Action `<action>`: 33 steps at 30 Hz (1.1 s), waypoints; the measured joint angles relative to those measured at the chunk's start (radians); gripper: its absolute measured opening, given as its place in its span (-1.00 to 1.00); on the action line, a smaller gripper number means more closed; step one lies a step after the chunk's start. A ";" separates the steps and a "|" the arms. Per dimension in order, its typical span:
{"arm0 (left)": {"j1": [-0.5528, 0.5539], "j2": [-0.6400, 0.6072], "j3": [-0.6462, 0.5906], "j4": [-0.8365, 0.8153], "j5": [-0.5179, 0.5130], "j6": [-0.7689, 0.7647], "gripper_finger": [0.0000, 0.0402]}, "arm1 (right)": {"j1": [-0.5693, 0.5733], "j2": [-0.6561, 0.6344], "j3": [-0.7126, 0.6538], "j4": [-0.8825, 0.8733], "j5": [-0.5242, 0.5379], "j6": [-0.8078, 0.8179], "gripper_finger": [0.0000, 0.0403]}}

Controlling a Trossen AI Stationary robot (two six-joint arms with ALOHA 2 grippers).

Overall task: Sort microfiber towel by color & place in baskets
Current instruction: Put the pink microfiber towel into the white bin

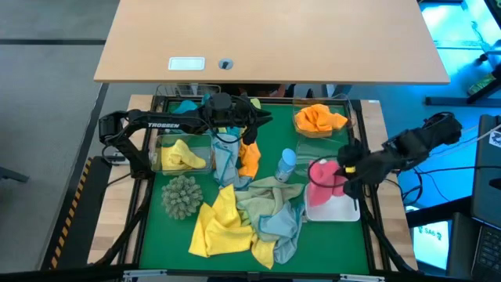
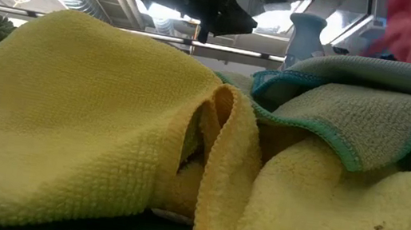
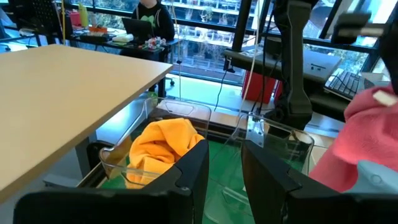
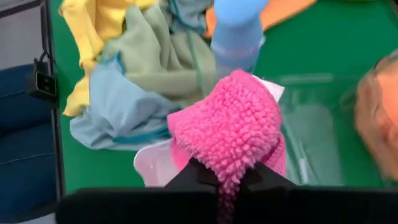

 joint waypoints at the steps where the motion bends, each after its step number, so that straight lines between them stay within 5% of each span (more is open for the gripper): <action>1: 0.000 0.000 0.000 0.000 0.000 0.000 -0.55 | 0.012 0.000 -0.015 0.000 -0.005 0.025 -1.00; 17: 0.000 0.000 0.000 0.000 0.000 0.000 -0.55 | 0.315 0.004 -0.077 0.015 -0.055 0.438 -1.00; 33: 0.000 0.000 0.000 -0.002 0.000 0.000 -0.55 | 0.458 0.034 -0.077 0.066 -0.043 0.550 -1.00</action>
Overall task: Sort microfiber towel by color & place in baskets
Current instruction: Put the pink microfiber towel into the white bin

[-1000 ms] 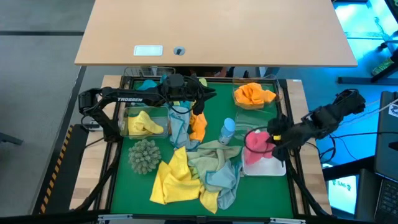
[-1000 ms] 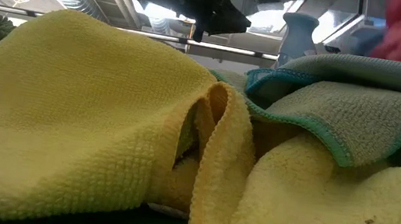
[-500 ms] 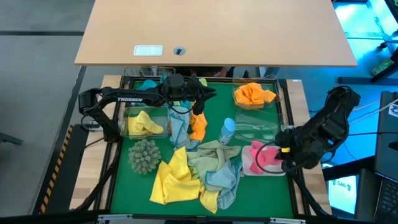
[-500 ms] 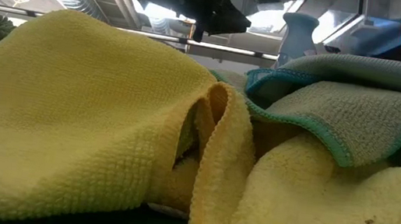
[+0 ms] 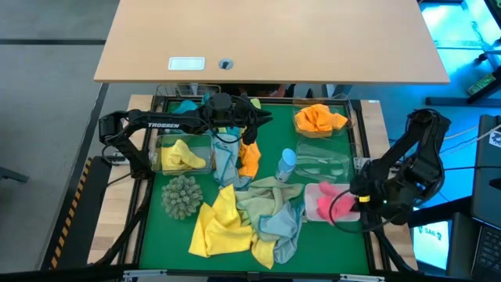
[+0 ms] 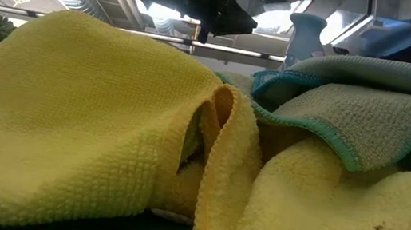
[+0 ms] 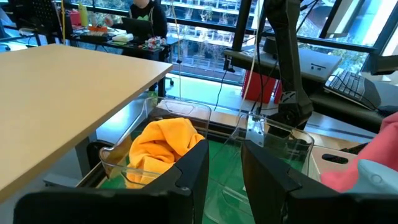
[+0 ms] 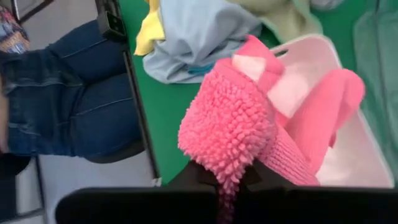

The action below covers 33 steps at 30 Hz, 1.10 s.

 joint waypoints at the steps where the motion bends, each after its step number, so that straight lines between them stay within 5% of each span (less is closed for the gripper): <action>1: 0.000 0.000 0.000 0.000 0.000 0.000 -0.55 | 0.011 0.000 0.000 -0.002 -0.004 0.024 -1.00; 7: 0.000 0.000 0.000 0.000 0.000 0.000 -0.55 | 0.065 0.000 0.000 -0.007 0.001 0.079 -1.00; 21: 0.000 0.000 0.000 0.000 0.000 0.000 -0.55 | -0.006 0.003 0.000 -0.208 0.269 0.026 -1.00; 33: 0.000 0.000 0.000 0.000 0.000 0.000 -0.55 | -0.083 0.126 0.000 -0.113 0.188 -0.138 -1.00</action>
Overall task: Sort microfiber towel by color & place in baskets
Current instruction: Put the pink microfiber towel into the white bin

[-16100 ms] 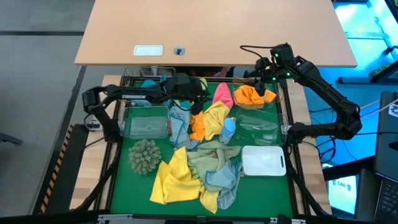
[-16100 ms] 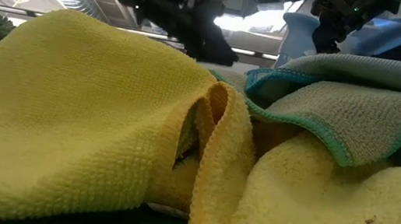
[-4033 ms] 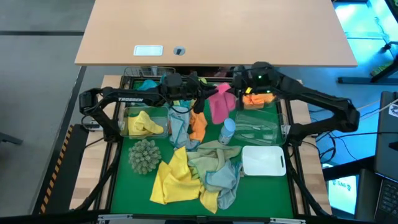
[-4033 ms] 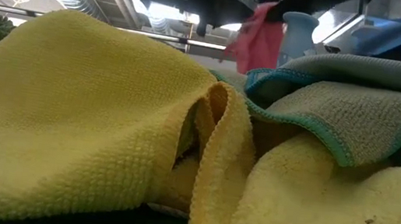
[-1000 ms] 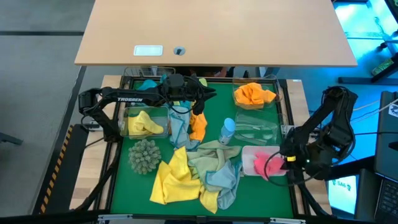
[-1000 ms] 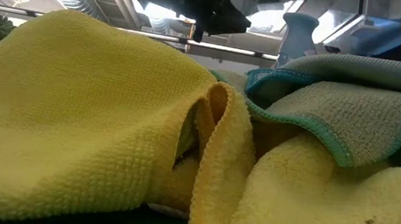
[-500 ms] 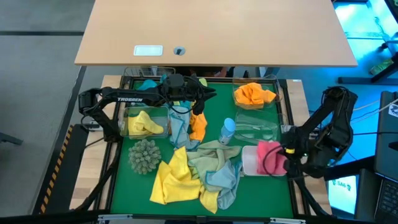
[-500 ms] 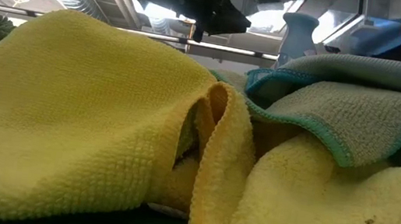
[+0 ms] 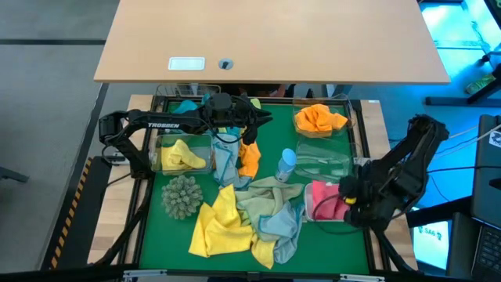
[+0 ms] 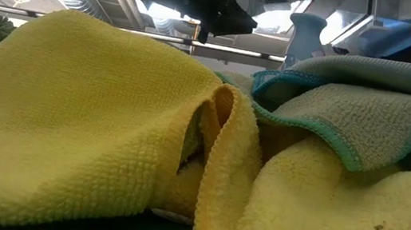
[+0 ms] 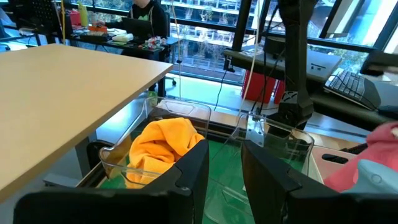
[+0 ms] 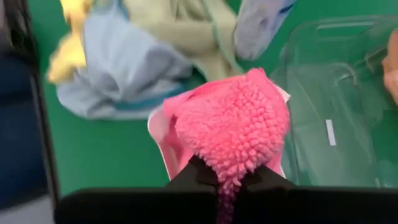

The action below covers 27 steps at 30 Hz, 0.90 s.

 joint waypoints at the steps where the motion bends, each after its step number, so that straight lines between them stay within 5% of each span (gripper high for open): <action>1: 0.000 0.000 0.000 0.000 0.000 0.000 -0.55 | -0.006 0.019 0.000 0.000 -0.018 -0.009 -1.00; 11: 0.000 0.000 0.000 0.000 0.000 0.000 -0.55 | -0.071 0.103 -0.012 -0.017 -0.134 -0.100 -1.00; 18: 0.000 0.000 0.000 -0.001 0.000 0.000 -0.55 | -0.157 0.100 -0.152 0.120 -0.263 -0.135 -1.00; 27: 0.000 0.000 0.000 -0.004 0.000 0.000 -0.55 | -0.232 0.101 -0.328 0.168 -0.275 -0.146 -1.00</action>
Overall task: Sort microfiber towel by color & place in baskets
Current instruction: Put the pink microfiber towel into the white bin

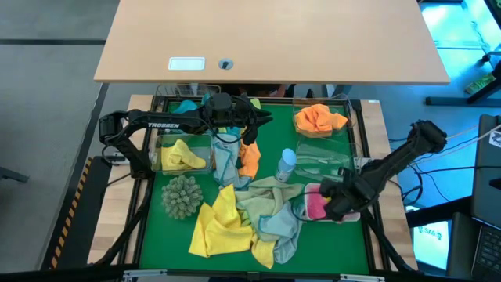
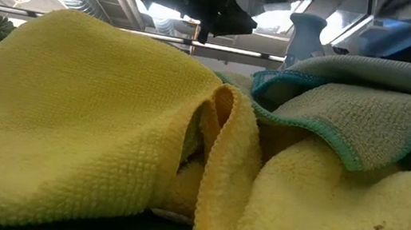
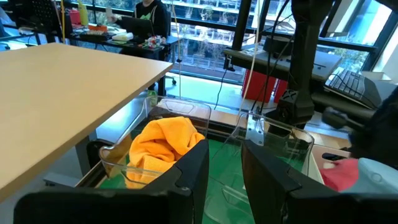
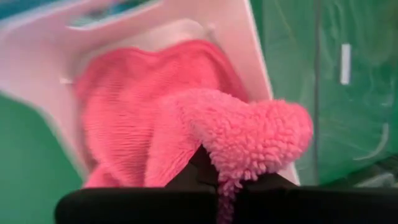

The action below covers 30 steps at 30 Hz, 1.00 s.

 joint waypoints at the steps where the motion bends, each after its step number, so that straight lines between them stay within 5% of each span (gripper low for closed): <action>1: 0.000 0.000 0.000 0.000 0.000 0.000 -0.55 | -0.008 0.000 -0.013 0.000 0.000 -0.013 -1.00; 20: 0.000 0.000 0.000 0.000 0.000 0.000 -0.55 | -0.026 0.000 -0.054 0.000 -0.148 -0.067 -0.88; 30: 0.000 0.000 0.000 0.001 0.001 0.001 -0.55 | -0.054 0.000 -0.054 -0.004 -0.146 -0.066 -0.29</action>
